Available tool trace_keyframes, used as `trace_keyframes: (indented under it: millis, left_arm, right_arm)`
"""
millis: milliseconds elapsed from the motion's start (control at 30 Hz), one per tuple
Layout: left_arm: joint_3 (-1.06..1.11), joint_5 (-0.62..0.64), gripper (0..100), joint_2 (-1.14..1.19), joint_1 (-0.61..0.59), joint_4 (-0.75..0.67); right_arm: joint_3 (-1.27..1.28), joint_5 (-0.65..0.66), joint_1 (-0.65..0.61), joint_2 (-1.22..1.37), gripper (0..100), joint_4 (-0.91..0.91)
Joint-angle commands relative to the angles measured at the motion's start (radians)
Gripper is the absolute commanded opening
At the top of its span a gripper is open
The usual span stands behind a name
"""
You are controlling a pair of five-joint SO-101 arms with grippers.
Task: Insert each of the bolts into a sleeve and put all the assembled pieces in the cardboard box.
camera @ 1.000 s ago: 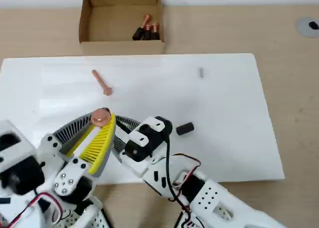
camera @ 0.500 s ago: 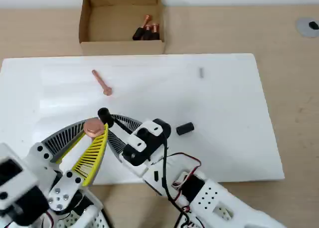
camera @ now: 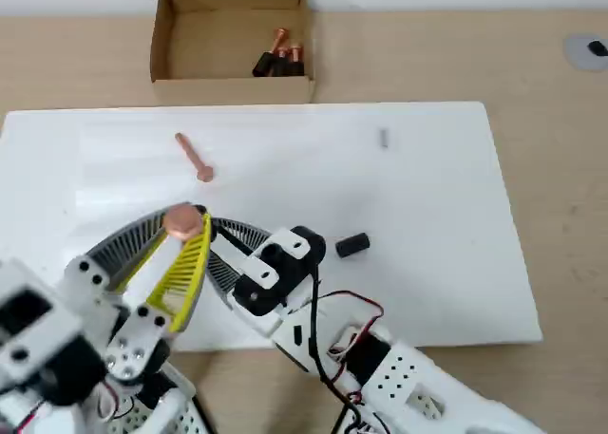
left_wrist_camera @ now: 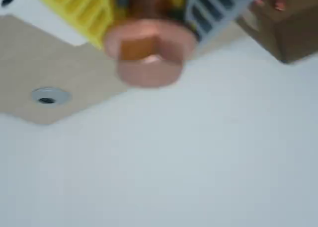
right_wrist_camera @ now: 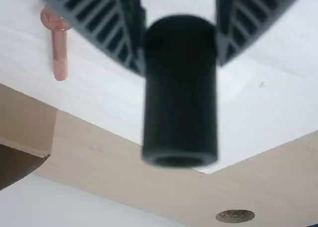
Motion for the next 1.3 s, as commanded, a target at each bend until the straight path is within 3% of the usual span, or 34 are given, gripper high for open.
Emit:
trace_keyframes:
  millis: [0,300,1267]
  left_arm:
    - [0.055,0.037,1,0.015,-0.021,-0.087]
    - [0.158,0.038,1,0.015,-0.181,-0.158]
    - [0.146,0.072,1,0.019,-0.183,-0.098]
  right_arm:
    - [0.002,0.006,-0.018,-0.025,1.0,-0.031]
    - [0.002,0.008,-0.018,-0.025,1.0,-0.101]
    - [0.002,0.008,-0.013,-0.025,1.0,-0.101]
